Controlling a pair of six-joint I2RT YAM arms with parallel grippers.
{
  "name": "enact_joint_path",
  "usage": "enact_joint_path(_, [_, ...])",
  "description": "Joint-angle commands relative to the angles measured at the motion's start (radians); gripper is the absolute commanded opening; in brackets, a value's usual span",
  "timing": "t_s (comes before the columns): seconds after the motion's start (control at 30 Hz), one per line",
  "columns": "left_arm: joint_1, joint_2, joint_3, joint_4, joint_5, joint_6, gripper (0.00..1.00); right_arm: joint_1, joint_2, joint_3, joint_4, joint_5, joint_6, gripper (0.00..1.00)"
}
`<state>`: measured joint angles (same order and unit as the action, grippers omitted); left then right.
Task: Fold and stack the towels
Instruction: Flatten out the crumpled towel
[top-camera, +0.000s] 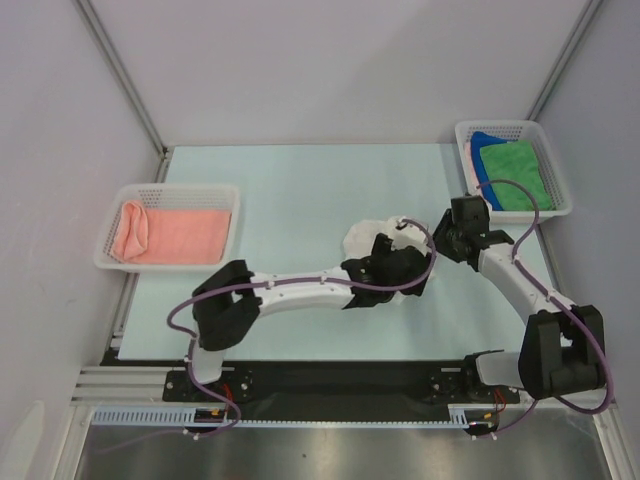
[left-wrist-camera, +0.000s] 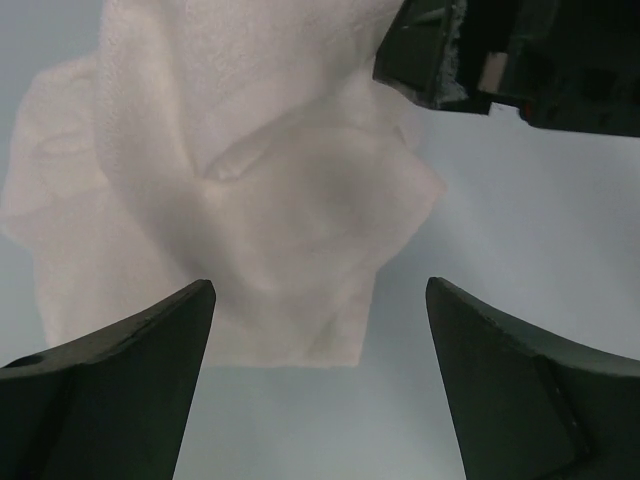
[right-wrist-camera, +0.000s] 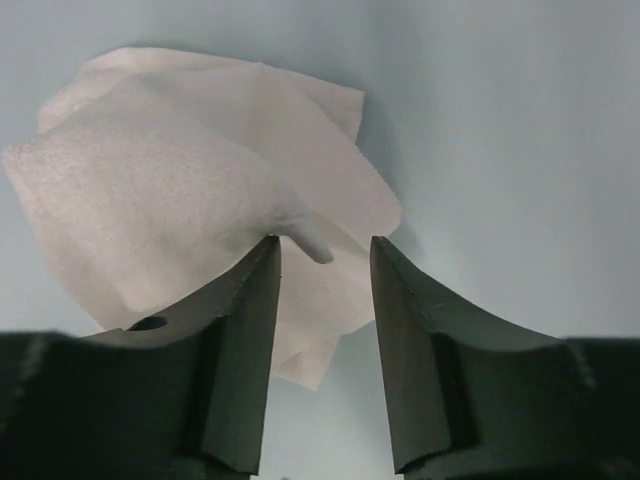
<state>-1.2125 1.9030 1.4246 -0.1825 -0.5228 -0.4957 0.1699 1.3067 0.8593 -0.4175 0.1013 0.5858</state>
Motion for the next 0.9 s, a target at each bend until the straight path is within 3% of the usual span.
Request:
enact_joint_path(0.0, [0.007,0.118,0.141,-0.158,-0.143,0.022,0.93,-0.032,-0.015,-0.051,0.078,-0.060,0.008,0.49])
enact_joint_path(0.17, [0.065,0.174,0.114,-0.189,-0.117,-0.021,0.91,-0.029,0.089,-0.091,0.192,-0.092,0.032,0.55])
enact_joint_path(0.27, [0.097,0.189,0.048,-0.179,-0.106,-0.033,0.85,-0.030,0.138,-0.089,0.227,-0.118,0.036,0.54])
enact_joint_path(0.3, [0.125,0.192,0.027,-0.186,-0.097,-0.040,0.76,-0.030,0.143,-0.088,0.232,-0.117,0.039,0.49])
enact_joint_path(0.33, [0.139,0.189,0.008,-0.187,-0.092,-0.055,0.71,-0.030,0.144,-0.086,0.230,-0.121,0.039,0.37])
enact_joint_path(0.37, [0.171,0.170,-0.015,-0.184,-0.092,-0.061,0.63,-0.027,0.140,-0.088,0.230,-0.124,0.042,0.31])
enact_joint_path(0.4, [0.188,0.154,-0.059,-0.181,-0.097,-0.073,0.46,-0.023,0.132,-0.089,0.229,-0.123,0.040,0.26])
enact_joint_path(0.5, [0.260,0.082,-0.136,-0.190,-0.106,-0.090,0.27,0.012,0.079,-0.101,0.197,-0.101,0.023,0.13])
enact_joint_path(0.57, [0.313,0.013,-0.173,-0.183,-0.108,-0.090,0.21,0.040,0.048,-0.109,0.175,-0.075,0.013,0.10])
enact_joint_path(0.7, [0.378,-0.082,-0.214,-0.201,-0.123,-0.076,0.21,0.075,-0.035,-0.128,0.125,-0.037,-0.010,0.12])
enact_joint_path(0.77, [0.398,-0.123,-0.227,-0.204,-0.102,-0.061,0.32,0.083,-0.072,-0.137,0.100,-0.006,-0.015,0.17])
enact_joint_path(0.8, [0.401,-0.145,-0.240,-0.206,-0.089,-0.060,0.48,0.082,-0.083,-0.141,0.097,-0.003,-0.015,0.21])
enact_joint_path(0.87, [0.401,-0.214,-0.266,-0.192,-0.039,-0.060,0.50,0.083,-0.101,-0.144,0.102,-0.012,-0.006,0.26])
